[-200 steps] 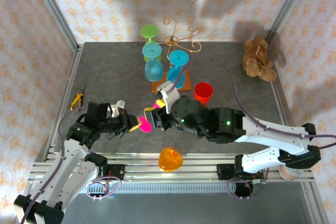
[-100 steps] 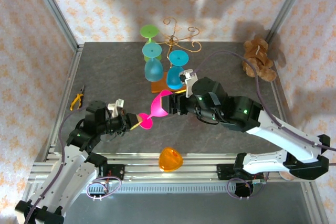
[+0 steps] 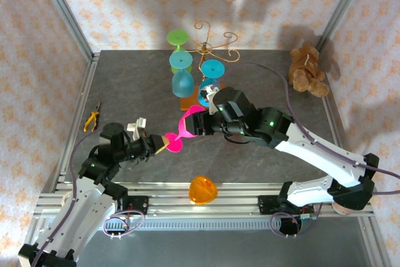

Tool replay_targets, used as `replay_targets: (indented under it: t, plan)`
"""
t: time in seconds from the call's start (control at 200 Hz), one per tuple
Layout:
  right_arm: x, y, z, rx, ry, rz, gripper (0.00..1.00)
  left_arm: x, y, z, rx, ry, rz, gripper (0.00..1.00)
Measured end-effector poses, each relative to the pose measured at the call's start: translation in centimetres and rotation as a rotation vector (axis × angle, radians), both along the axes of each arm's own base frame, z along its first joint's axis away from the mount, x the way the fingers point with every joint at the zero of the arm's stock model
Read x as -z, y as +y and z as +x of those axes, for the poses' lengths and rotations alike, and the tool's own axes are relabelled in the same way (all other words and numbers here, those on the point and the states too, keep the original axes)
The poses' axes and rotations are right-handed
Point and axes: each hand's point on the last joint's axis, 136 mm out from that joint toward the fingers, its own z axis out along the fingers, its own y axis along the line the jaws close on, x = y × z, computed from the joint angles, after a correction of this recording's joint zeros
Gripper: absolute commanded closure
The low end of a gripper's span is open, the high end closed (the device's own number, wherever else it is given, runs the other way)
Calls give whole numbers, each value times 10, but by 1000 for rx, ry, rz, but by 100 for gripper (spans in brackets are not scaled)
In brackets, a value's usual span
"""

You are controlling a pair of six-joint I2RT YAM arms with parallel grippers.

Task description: Take the wine glass off the wine glass rack

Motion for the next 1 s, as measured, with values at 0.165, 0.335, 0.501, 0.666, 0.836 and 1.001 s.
replay_targets:
  t: [0.165,0.335,0.501,0.666,0.836,1.001]
  plan:
    - [5,5,-3,-28,23,-4,68,0,0,0,-1,3,-2,100]
    - [6,7,-4,-37,26,-5,85,0,0,0,-2,5,-1,100]
    - [5,9,-7,-56,28,4,100,1,0,0,-5,7,1,100]
    - [6,11,-7,-60,35,3,100,3,2,1,-18,12,11,100]
    - [9,12,-6,-59,38,-3,100,7,3,1,-21,27,22,89]
    - [12,10,-4,-43,38,-21,100,6,5,4,-36,13,39,78]
